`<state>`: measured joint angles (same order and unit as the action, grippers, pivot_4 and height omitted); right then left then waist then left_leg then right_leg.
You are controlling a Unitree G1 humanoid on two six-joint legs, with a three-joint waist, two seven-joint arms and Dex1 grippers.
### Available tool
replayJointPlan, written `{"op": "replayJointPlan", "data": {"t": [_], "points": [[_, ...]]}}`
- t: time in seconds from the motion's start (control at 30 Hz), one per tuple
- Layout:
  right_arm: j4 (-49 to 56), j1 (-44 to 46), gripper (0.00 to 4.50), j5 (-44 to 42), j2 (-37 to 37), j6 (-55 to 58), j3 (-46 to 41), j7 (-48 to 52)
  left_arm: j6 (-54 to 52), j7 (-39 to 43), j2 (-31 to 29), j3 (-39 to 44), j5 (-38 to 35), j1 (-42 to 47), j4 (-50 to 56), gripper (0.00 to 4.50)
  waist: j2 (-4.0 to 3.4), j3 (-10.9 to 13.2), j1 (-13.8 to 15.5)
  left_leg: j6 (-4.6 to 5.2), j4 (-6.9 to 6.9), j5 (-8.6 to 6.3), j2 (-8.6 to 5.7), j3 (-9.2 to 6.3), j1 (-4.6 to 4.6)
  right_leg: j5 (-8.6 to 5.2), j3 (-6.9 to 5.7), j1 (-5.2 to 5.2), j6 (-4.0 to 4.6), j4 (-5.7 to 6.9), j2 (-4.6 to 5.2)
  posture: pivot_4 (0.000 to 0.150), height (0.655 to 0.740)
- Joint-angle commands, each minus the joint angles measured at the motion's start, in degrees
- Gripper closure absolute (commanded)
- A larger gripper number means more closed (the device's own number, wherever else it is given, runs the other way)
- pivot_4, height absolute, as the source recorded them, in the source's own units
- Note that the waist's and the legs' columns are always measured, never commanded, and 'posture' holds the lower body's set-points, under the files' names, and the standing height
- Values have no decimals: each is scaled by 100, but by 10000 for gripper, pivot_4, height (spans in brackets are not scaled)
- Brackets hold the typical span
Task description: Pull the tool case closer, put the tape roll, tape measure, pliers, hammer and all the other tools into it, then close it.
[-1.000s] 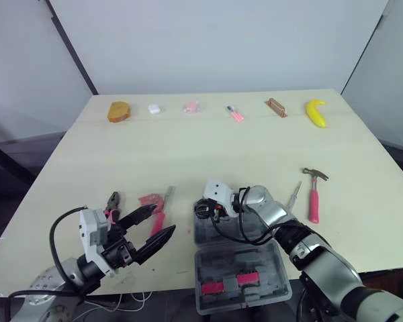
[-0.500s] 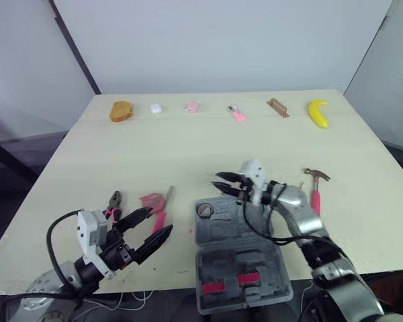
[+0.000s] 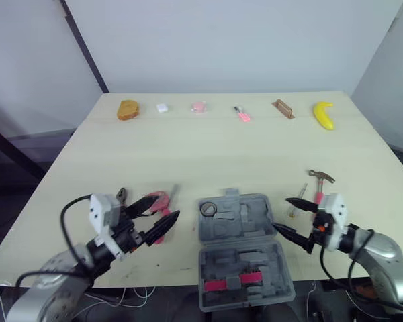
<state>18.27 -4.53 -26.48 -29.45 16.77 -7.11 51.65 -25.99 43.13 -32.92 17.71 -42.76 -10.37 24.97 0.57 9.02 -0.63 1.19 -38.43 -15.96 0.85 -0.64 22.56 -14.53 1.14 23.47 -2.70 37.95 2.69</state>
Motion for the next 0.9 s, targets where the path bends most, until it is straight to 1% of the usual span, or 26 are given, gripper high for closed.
{"op": "replayJointPlan", "data": {"t": [0.03, 0.13, 0.23, 0.4, 0.53, 0.63, 0.7, 0.83, 0.9], "points": [[593, -225, 530, -343, -146, 187, -230, -76, 45, 265, -124, -120, 32, 476, -349, 0, 2, -1, -9, 0, 0, 0, 0, -2, 0, 0, -1, 0, 0, 1, 0, 1500, 7400], [849, -493, 530, -440, -334, 343, -278, -76, 51, 437, -188, -145, 60, 670, -601, 0, 2, -1, -24, 0, 1, 0, 2, 1, 1, 0, 3, 0, 0, 0, -1, 1500, 7400], [975, -766, 530, -499, -489, 312, -438, -30, 103, 573, -281, -122, 180, 600, -797, 0, 3, 0, -15, 0, 1, 0, 3, 5, 2, 0, 7, 1, 0, -4, 1, 1500, 7400], [932, -1382, 530, -563, -770, 162, -967, 183, 300, 804, -361, 107, 323, -4, -916, 0, 6, 1, -1, 1, 1, -1, 18, 5, 2, 0, 6, 1, -1, -4, 2, 1500, 7400], [792, -1913, 530, -675, -800, 9, -1501, 358, 588, 990, -315, 397, 417, -538, -1097, 0, 6, 1, 4, 1, 1, -1, 23, 5, 1, -1, 5, 1, -1, -4, 1, 1500, 7400], [637, -2301, 530, -678, -762, -176, -1810, 521, 767, 1036, -247, 576, 469, -860, -1235, 0, 9, 0, 9, 1, 1, -1, 23, 8, 0, -2, 7, 0, -1, -5, 1, 1500, 7400], [443, -2608, 530, -574, -653, -553, -2055, 662, 927, 1087, -182, 740, 533, -1162, -1375, 0, 12, -1, 18, 1, 1, -1, 24, 11, 1, -3, 8, 0, 0, -7, 1, 1500, 7400], [-151, -3116, 530, -454, -442, -1105, -2390, 873, 1202, 1155, -11, 1106, 558, -1697, -1679, 0, 23, -8, 11, 1, 2, -1, 29, 16, -1, -6, 10, 0, 3, -9, 0, 1500, 7400], [-357, -3247, 530, -436, -392, -1266, -2488, 935, 1290, 1169, 36, 1206, 567, -1837, -1783, 0, 26, -9, 15, 1, 2, -1, 33, 20, -2, -14, 11, 0, 17, -10, 0, 1500, 7400]]}}
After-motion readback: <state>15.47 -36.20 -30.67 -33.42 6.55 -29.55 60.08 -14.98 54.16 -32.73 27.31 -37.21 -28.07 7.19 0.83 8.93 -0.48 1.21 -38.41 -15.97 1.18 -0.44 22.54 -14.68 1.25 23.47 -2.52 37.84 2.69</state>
